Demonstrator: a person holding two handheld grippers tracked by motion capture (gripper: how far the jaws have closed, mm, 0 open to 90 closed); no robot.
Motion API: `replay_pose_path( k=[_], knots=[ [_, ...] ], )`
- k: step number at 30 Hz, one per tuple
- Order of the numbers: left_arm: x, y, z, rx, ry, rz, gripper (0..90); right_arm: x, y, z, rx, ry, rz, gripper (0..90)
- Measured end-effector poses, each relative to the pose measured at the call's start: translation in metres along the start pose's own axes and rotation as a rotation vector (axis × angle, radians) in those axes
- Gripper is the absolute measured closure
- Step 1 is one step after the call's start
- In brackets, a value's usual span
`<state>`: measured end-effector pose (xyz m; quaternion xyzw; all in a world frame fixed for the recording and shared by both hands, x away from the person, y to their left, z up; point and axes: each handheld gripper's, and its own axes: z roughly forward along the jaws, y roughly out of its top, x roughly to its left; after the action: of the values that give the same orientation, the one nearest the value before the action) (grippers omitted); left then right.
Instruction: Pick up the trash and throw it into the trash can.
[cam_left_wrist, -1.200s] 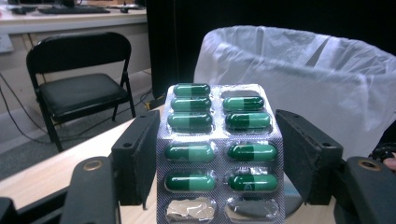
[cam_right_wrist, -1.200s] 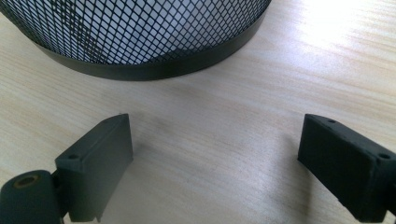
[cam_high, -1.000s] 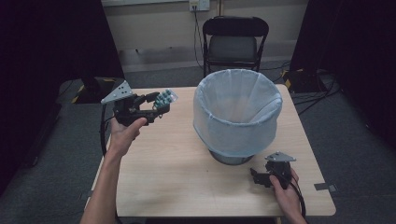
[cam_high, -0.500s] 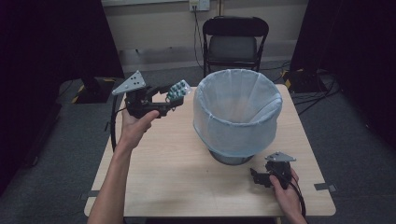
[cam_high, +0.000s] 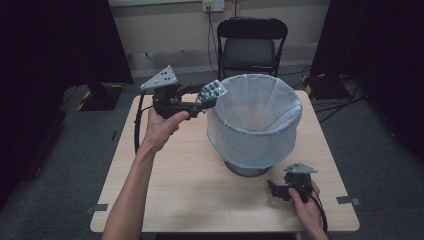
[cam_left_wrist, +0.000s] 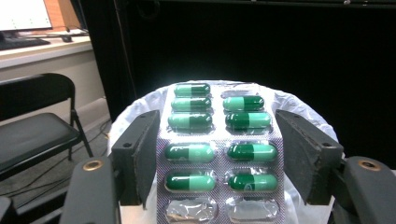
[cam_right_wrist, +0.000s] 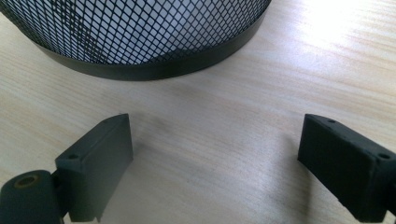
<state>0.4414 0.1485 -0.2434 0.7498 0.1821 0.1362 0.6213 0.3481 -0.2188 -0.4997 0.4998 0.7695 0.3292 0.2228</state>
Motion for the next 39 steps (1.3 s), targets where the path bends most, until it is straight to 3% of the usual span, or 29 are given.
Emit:
replay_pose_path(
  k=[5, 13, 21, 26, 39],
  knots=[
    [0.001, 0.001, 0.017, 0.001, -0.025, -0.013, 34.2, 0.0, 0.0, 0.0, 0.0, 0.0, 0.0, 9.2],
    [-0.007, 0.013, 0.041, 0.041, -0.036, 0.011, 34.2, 0.0, 0.0, 0.0, 0.0, 0.0, 0.0, 9.2],
    [-0.008, 0.015, 0.059, 0.053, -0.108, 0.004, 34.1, 0.0, 0.0, 0.0, 0.0, 0.0, 0.0, 9.3],
    [-0.002, 0.012, 0.067, 0.08, -0.079, -0.028, 29.0, 0.0, 0.0, 0.0, 0.0, 0.0, 0.0, 9.2],
    [0.001, 0.009, 0.056, 0.069, -0.046, -0.019, 17.8, 0.0, 0.0, 0.0, -0.001, 0.001, -0.001, 9.2]
  ],
)
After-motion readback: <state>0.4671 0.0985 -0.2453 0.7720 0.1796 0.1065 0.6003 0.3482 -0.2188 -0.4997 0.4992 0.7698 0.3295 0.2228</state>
